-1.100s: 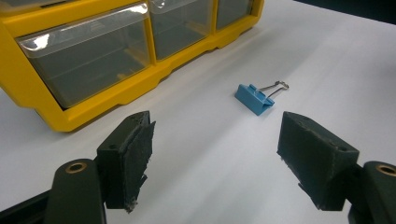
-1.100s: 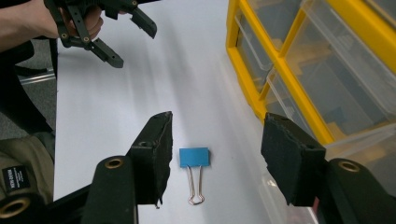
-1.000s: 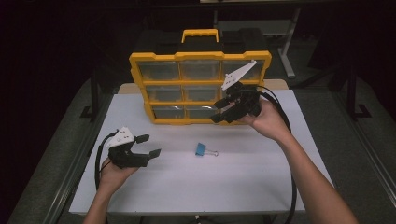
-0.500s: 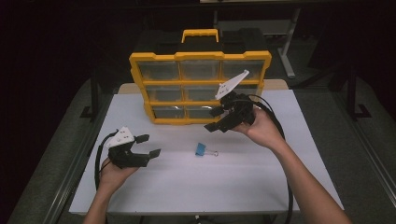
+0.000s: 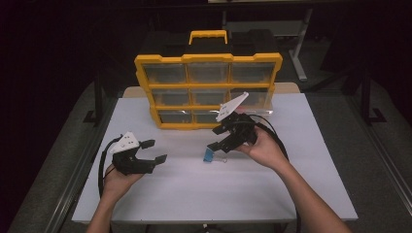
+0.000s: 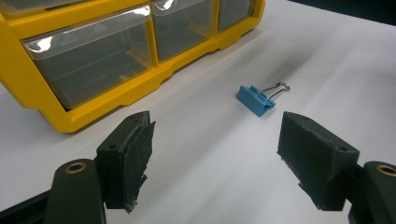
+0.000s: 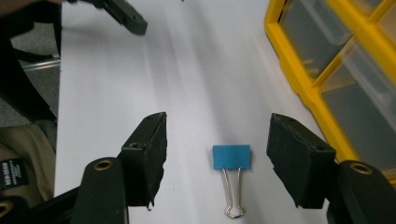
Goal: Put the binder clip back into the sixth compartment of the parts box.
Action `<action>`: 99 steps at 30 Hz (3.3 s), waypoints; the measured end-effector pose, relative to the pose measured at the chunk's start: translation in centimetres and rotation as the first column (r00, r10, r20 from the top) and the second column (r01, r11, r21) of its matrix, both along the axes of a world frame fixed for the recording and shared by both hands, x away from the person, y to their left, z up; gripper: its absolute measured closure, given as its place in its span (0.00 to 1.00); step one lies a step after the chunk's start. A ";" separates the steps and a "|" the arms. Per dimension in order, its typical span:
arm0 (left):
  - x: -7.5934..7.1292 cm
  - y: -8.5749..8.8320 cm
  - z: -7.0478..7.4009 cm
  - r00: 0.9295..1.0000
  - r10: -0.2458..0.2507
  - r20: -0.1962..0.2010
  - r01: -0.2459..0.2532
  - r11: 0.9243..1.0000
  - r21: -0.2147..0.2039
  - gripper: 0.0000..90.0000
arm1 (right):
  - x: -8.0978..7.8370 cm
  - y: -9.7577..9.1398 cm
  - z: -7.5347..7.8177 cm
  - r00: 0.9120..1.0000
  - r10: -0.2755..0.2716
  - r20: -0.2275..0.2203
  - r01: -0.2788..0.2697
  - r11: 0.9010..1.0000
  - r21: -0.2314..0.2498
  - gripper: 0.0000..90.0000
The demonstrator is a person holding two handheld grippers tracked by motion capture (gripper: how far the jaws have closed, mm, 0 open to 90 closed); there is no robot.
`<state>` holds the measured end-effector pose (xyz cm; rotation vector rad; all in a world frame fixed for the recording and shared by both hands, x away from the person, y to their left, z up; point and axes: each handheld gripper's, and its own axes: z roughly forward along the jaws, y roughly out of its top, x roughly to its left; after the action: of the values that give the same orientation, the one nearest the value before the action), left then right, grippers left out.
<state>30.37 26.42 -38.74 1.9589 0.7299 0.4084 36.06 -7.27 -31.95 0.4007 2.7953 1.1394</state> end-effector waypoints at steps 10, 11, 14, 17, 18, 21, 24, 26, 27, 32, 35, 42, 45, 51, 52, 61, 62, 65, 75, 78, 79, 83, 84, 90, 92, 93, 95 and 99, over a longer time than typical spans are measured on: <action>0.0 0.0 0.0 1.000 0.002 -0.009 -0.002 1.000 0.004 0.29 | -0.3 1.0 -3.8 0.998 -0.021 -0.053 0.019 0.999 -0.027 0.40; -0.1 0.0 0.0 1.000 0.005 -0.015 -0.005 1.000 -0.002 0.29 | -0.3 1.0 -4.0 0.998 -0.020 -0.054 0.019 0.999 -0.027 0.40; -0.1 0.0 0.0 1.000 0.005 -0.015 -0.005 1.000 -0.002 0.29 | -0.2 1.1 -4.9 0.998 -0.022 -0.050 0.020 0.999 -0.038 0.39; -0.1 0.0 -0.1 1.000 0.005 -0.014 -0.005 1.000 -0.002 0.29 | -0.1 1.2 -5.5 0.998 -0.026 -0.050 0.024 0.999 -0.038 0.39; -0.1 0.0 -0.1 1.000 0.004 -0.014 -0.004 1.000 0.000 0.29 | -0.1 1.2 -5.7 0.996 -0.039 -0.075 0.036 0.998 -0.045 0.39; -0.1 0.0 0.0 1.000 0.003 -0.012 -0.003 1.000 -0.001 0.29 | 0.0 1.4 -6.4 0.996 -0.045 -0.078 0.041 0.998 -0.053 0.39; -0.1 0.0 0.0 1.000 0.005 -0.013 -0.005 1.000 0.000 0.29 | 0.1 1.5 -7.0 0.995 -0.054 -0.083 0.049 0.997 -0.058 0.39; -0.1 0.1 0.0 1.000 0.003 -0.013 -0.003 1.000 0.004 0.29 | 0.2 1.6 -7.3 0.995 -0.055 -0.084 0.050 0.997 -0.061 0.39; -0.1 0.1 0.0 1.000 0.004 -0.014 -0.004 1.000 0.004 0.29 | 0.2 1.7 -7.4 0.994 -0.064 -0.091 0.058 0.996 -0.068 0.38; -0.1 0.1 0.0 1.000 0.003 -0.015 -0.003 1.000 0.003 0.29 | 0.5 1.9 -8.3 0.994 -0.070 -0.089 0.062 0.995 -0.083 0.38; -0.1 0.1 0.0 1.000 0.004 -0.013 -0.004 1.000 0.003 0.29 | 0.7 2.0 -8.5 0.993 -0.081 -0.087 0.073 0.993 -0.089 0.37; -0.1 0.1 0.0 1.000 0.003 -0.015 -0.003 1.000 0.002 0.29 | 1.2 2.4 -9.4 0.993 -0.090 -0.075 0.083 0.992 -0.098 0.36; -0.1 0.1 -0.1 1.000 0.003 -0.015 -0.002 1.000 0.003 0.29 | 1.3 2.5 -9.6 0.993 -0.091 -0.075 0.084 0.991 -0.101 0.36; -0.1 0.1 0.0 1.000 0.003 -0.015 -0.003 1.000 0.003 0.29 | 1.8 2.6 -10.1 0.993 -0.097 -0.071 0.089 0.991 -0.101 0.36; -0.1 0.1 0.0 1.000 0.003 -0.014 -0.003 1.000 0.004 0.29 | 1.9 2.6 -10.2 0.993 -0.100 -0.070 0.092 0.991 -0.102 0.36; -0.1 0.1 0.0 1.000 0.003 -0.014 -0.003 1.000 0.006 0.29 | 2.8 2.8 -11.3 0.994 -0.091 -0.063 0.084 0.990 -0.112 0.38; -0.1 0.1 0.0 1.000 0.002 -0.013 -0.002 1.000 0.006 0.29 | 2.8 2.8 -11.3 0.992 -0.107 -0.072 0.098 0.989 -0.113 0.38; -0.1 0.1 0.0 1.000 0.004 -0.015 -0.004 1.000 0.003 0.29 | 2.9 2.9 -11.5 0.993 -0.099 -0.068 0.091 0.989 -0.119 0.40; -0.1 0.1 0.0 1.000 0.003 -0.013 -0.003 1.000 0.003 0.29 | 2.7 3.4 -12.0 0.996 -0.076 -0.046 0.069 0.988 -0.136 0.45; -0.1 0.1 0.0 1.000 0.004 -0.013 -0.004 1.000 0.003 0.29 | 2.7 3.4 -11.9 0.997 -0.070 -0.044 0.063 0.988 -0.140 0.48; -0.1 0.1 0.0 1.000 0.003 -0.013 -0.003 1.000 0.004 0.29 | 2.7 3.5 -11.9 0.997 -0.070 -0.040 0.064 0.988 -0.141 0.48; -0.1 0.1 0.0 1.000 0.004 -0.013 -0.004 1.000 0.004 0.29 | 2.7 3.5 -11.9 0.997 -0.065 -0.034 0.060 0.987 -0.146 0.51; -0.1 0.1 0.0 1.000 0.004 -0.014 -0.004 1.000 0.003 0.29 | 2.7 3.5 -11.9 0.997 -0.066 -0.036 0.060 0.988 -0.145 0.51; -0.1 0.1 0.0 1.000 0.003 -0.014 -0.003 1.000 0.004 0.29 | 2.8 3.3 -11.9 0.997 -0.063 -0.046 0.056 0.989 -0.134 0.54; -0.1 0.1 -0.1 1.000 0.003 -0.015 -0.003 1.000 0.003 0.29 | 2.8 3.3 -11.9 0.997 -0.061 -0.045 0.054 0.989 -0.135 0.54; -0.1 0.1 -0.1 1.000 0.003 -0.015 -0.003 1.000 0.003 0.29 | 2.8 3.3 -11.9 0.997 -0.058 -0.047 0.051 0.990 -0.135 0.54; -0.1 0.1 0.0 1.000 0.002 -0.012 -0.002 1.000 0.005 0.29 | 2.9 3.3 -11.9 0.997 -0.052 -0.051 0.045 0.990 -0.132 0.54; 0.0 0.1 0.0 1.000 0.003 -0.011 -0.002 1.000 0.003 0.29 | 2.9 3.1 -11.8 0.996 -0.057 -0.068 0.049 0.991 -0.122 0.54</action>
<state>30.33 26.54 -38.78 1.9643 0.7396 0.4001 38.96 -4.21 -43.80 0.5101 2.8772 0.9578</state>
